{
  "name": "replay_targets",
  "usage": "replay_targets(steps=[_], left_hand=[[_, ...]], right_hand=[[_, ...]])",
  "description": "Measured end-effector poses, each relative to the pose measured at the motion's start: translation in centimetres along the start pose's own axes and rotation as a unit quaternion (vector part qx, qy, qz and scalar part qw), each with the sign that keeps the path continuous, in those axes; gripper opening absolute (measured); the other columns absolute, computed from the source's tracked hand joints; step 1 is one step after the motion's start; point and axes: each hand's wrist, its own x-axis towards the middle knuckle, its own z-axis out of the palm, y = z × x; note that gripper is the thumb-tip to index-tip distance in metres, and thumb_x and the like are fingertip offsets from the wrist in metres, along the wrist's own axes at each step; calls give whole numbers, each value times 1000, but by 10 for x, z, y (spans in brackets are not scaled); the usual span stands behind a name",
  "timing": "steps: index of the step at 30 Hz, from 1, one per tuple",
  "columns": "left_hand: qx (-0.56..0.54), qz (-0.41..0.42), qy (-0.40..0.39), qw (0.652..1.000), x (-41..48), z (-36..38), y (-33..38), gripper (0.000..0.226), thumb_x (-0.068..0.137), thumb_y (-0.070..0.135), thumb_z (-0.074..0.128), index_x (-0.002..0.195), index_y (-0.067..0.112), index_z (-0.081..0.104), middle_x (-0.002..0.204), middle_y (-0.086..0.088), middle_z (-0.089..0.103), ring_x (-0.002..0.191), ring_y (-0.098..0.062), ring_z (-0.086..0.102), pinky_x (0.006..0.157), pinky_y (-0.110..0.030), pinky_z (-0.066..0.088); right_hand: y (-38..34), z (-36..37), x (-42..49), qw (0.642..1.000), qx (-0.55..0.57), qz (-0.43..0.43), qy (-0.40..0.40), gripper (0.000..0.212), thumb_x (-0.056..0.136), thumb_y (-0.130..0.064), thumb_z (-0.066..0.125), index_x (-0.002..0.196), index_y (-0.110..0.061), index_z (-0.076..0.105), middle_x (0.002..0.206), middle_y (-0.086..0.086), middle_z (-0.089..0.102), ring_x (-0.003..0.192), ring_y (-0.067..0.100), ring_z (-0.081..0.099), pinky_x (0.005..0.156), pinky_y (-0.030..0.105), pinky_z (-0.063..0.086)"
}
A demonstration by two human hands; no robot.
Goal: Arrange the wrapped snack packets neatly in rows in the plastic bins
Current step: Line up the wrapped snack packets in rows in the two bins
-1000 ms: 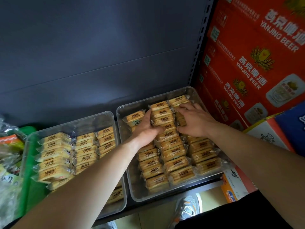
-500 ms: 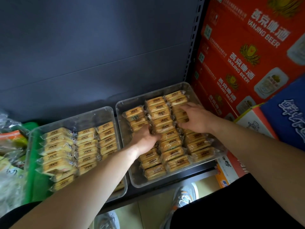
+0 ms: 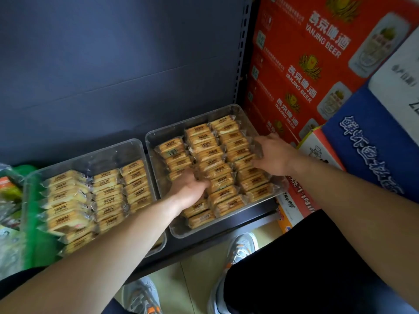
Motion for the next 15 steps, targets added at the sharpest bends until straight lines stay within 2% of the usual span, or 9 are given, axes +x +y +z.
replay_targets(steps=[2,5,9,12,15], left_hand=[[-23,-5,-29,999,-9,6,-3,48,77,49,73,123,43,58,117,8,69,109,-22,67,101,-48,53],[-57,10,-31,998,-9,13,0,32,83,33,69,110,48,62,112,11,71,108,-21,69,99,-47,55],[-103,8,-34,994,-11,17,6,40,93,7,64,105,45,61,107,10,69,109,-23,69,97,-46,56],[-111,11,-47,993,-14,18,9,48,93,-3,63,94,45,57,100,15,67,109,-24,69,101,-47,54],[-99,20,-65,993,-20,13,6,47,92,0,67,101,45,58,107,12,70,110,-21,68,104,-47,52]], right_hand=[[1,-1,-2,1000,11,20,-5,66,95,-35,66,152,-22,36,146,12,41,130,32,48,105,36,41],[5,-1,-2,1000,16,15,-18,58,94,-29,67,146,-18,45,137,8,58,123,26,55,97,30,44],[6,-6,-4,999,31,12,-22,59,92,-26,69,146,-22,46,135,3,60,122,23,56,89,26,41],[6,-7,-2,999,14,11,-36,52,89,-21,70,139,-23,52,129,2,62,116,22,57,90,29,44],[8,-6,-3,999,18,14,-38,54,88,-16,73,138,-24,53,130,1,63,116,20,57,97,32,46]])
